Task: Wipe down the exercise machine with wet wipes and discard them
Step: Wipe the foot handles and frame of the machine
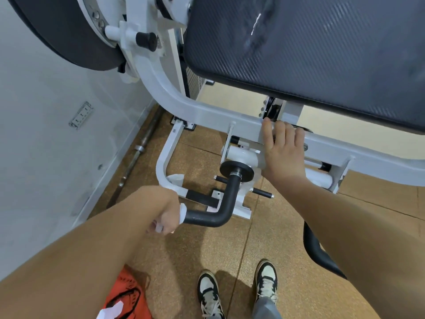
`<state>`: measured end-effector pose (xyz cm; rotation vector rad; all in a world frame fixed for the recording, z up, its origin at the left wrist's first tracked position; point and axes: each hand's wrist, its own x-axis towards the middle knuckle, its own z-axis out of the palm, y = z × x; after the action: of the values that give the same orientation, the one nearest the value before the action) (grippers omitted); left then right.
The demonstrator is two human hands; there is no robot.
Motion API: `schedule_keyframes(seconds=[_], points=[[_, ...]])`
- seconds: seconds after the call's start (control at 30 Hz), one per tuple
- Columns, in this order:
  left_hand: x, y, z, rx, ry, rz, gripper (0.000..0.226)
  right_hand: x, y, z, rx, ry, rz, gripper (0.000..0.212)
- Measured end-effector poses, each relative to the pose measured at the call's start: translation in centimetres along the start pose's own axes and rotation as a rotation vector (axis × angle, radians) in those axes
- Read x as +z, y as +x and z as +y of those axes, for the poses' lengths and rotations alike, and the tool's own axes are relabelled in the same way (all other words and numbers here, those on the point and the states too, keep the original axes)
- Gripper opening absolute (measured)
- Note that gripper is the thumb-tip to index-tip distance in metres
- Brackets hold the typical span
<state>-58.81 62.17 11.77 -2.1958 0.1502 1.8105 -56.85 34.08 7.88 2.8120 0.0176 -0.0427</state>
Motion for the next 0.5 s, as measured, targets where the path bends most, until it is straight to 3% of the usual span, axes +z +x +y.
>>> schedule_keyframes(seconds=[0.13,0.23,0.3,0.43,0.5], points=[[4.1,-0.5,1.7,-0.067,0.22,0.698,0.016,-0.2,-0.1,0.0,0.004,0.011,-0.002,0.126],[6.5,-0.2,0.9,-0.021,0.17,0.908,0.018,-0.5,-0.1,-0.1,0.005,0.011,-0.018,0.129],[5.2,-0.6,0.6,0.048,0.093,0.788,0.019,-0.2,0.0,0.0,0.005,0.013,0.014,0.13],[0.1,-1.4,-0.9,0.095,-0.209,0.141,0.026,-0.2,-0.2,0.0,-0.007,0.018,0.016,0.127],[0.0,-1.1,-0.6,0.043,-0.169,0.065,0.021,0.1,-0.1,0.0,-0.006,0.018,0.031,0.125]])
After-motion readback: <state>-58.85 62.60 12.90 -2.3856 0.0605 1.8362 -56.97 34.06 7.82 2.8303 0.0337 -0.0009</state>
